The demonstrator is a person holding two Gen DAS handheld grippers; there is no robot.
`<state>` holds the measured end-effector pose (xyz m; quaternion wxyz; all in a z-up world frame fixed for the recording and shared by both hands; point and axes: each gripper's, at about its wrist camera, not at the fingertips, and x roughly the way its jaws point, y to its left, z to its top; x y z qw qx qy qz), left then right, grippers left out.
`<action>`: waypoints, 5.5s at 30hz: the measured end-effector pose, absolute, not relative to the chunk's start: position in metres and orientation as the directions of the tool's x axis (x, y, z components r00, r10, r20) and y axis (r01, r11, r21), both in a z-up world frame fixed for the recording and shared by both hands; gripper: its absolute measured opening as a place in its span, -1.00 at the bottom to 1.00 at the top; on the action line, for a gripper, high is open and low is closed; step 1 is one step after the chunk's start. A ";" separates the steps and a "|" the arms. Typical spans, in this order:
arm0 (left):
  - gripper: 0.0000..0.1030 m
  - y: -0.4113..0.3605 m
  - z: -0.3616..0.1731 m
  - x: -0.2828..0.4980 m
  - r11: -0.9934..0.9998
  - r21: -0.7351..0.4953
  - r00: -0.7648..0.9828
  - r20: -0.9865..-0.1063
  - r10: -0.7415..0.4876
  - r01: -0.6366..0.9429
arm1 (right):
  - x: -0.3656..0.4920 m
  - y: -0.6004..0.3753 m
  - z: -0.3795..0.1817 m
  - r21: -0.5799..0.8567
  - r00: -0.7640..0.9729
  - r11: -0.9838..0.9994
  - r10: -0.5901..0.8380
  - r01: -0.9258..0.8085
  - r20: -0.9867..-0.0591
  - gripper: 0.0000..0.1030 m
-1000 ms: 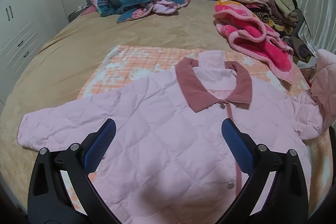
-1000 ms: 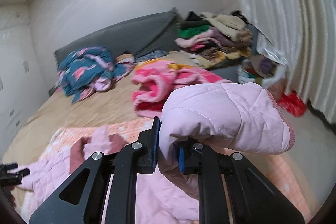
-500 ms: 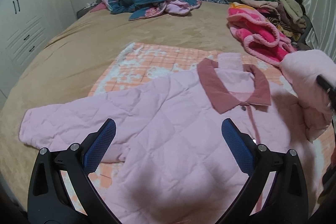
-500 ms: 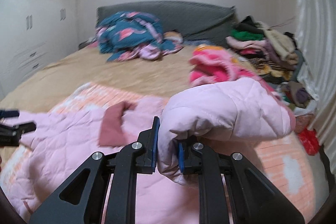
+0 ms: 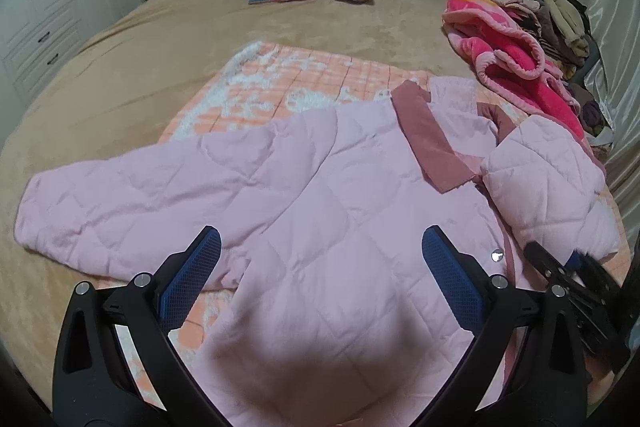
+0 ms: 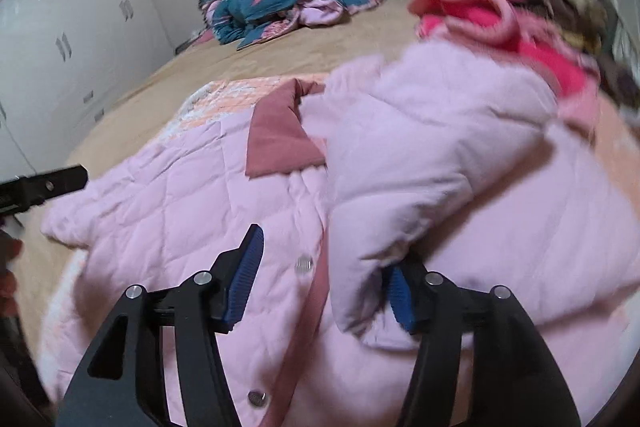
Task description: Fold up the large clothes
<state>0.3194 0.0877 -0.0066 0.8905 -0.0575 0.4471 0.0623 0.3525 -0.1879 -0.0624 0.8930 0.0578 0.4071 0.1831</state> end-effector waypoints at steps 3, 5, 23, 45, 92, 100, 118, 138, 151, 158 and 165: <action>0.83 0.090 -0.011 0.318 0.982 -0.110 0.571 -0.821 -0.004 -0.151 | 0.340 -0.218 -0.061 0.394 0.625 0.902 0.411 -0.174 -0.664 0.21; 0.83 0.092 -0.016 0.319 0.972 -0.183 0.545 -0.835 -0.074 -0.147 | 0.335 -0.242 -0.059 0.497 0.669 0.864 0.418 -0.084 -0.614 0.22; 0.83 0.083 -0.004 0.321 0.909 -0.409 0.534 -0.788 -0.305 -0.085 | 0.332 -0.109 -0.060 0.155 0.570 0.886 0.406 -0.437 -0.714 -0.70; -0.60 0.054 -0.068 0.361 0.900 -0.414 0.471 -0.827 -0.307 -0.139 | 0.282 -0.270 -0.024 0.111 0.681 0.974 0.217 -0.198 -0.699 0.21; 0.82 0.008 -0.087 0.331 0.986 -0.170 0.459 -0.876 -0.151 0.001 | 0.350 -0.266 -0.094 0.122 0.490 0.990 0.140 -0.070 -0.860 0.62; 0.82 0.022 -0.052 0.308 0.962 -0.272 0.485 -0.842 -0.234 -0.008 | 0.317 -0.260 -0.057 0.191 0.554 0.974 0.226 -0.121 -0.802 0.81; 0.82 0.083 0.002 0.241 0.967 -0.248 0.600 -0.783 -0.164 -0.059 | 0.271 -0.178 0.007 0.232 0.596 0.929 0.364 -0.288 -0.716 0.89; 0.82 0.184 -0.001 0.201 0.966 -0.134 0.634 -0.772 0.037 -0.220 | 0.255 -0.063 0.026 0.172 0.572 0.874 0.434 -0.454 -0.696 0.89; 0.82 0.268 -0.046 0.187 0.922 -0.105 0.561 -0.817 0.134 -0.374 | 0.264 0.017 0.007 0.142 0.528 0.832 0.462 -0.536 -0.713 0.89; 0.82 0.301 -0.059 0.185 0.895 -0.116 0.545 -0.824 0.155 -0.430 | 0.268 0.055 -0.003 0.112 0.512 0.813 0.461 -0.572 -0.725 0.89; 0.82 0.334 -0.072 0.185 0.863 -0.108 0.523 -0.829 0.196 -0.494 | 0.271 0.081 -0.016 0.119 0.479 0.790 0.476 -0.602 -0.737 0.89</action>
